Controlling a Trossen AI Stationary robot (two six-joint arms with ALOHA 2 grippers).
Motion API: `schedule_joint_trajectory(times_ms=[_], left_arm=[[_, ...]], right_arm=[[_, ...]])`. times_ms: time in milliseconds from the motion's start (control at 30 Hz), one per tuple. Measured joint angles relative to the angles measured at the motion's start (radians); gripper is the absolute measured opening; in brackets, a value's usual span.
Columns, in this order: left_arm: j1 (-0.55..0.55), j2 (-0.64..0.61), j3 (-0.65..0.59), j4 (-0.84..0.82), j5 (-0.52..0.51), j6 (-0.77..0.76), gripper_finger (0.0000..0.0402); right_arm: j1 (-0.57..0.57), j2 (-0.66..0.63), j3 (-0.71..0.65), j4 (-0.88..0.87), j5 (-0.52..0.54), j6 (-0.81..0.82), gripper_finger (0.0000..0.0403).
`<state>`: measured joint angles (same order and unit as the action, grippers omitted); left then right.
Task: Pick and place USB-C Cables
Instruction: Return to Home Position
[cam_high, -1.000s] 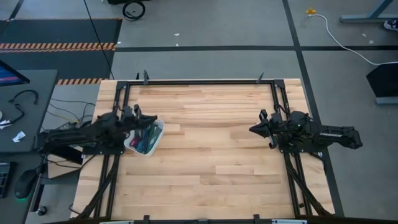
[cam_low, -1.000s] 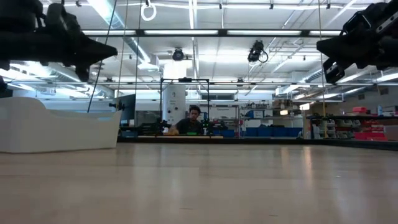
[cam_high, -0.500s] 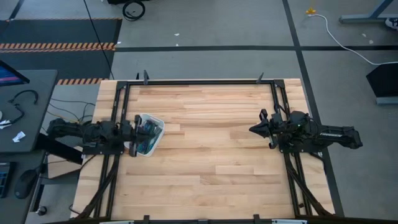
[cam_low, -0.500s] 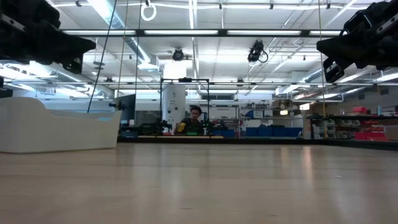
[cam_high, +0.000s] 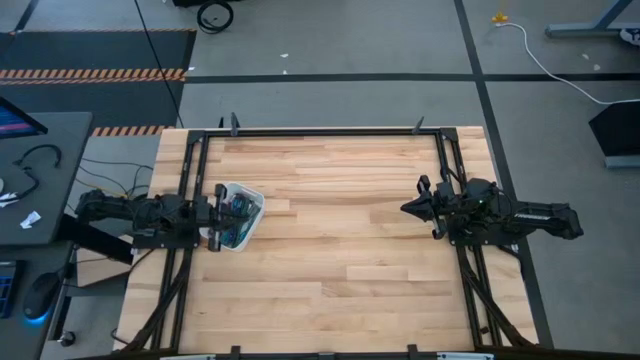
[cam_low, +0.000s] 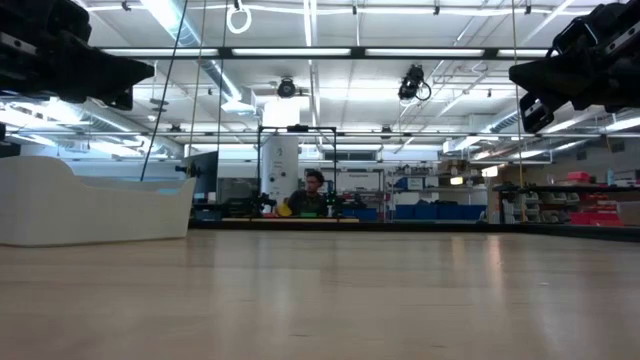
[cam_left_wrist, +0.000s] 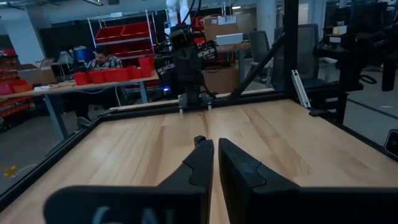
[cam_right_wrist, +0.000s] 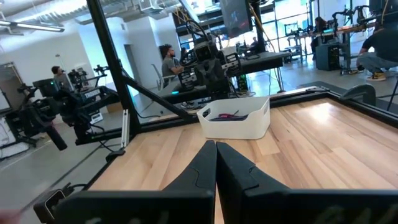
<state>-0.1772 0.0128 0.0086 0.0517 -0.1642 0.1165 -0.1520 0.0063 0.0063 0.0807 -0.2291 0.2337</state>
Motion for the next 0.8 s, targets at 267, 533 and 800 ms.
schedule_joint_trajectory(times_ms=[267, 533, 800], left_arm=[[0.0, 0.0, 0.0, 0.001, 0.0, 0.0, 0.0024], [0.0, 0.0, 0.0, 0.002, 0.0, 0.0, 0.0036], [0.0, 0.0, 0.0, 0.002, 0.0, 0.0, 0.0025]], right_arm=[[-0.008, 0.0, 0.0, 0.0, 0.084, -0.018, 0.0008], [-0.016, 0.0, 0.0, 0.001, 0.322, -0.079, 0.0008], [-0.016, 0.0, 0.0, 0.001, 0.314, -0.076, 0.0008]])
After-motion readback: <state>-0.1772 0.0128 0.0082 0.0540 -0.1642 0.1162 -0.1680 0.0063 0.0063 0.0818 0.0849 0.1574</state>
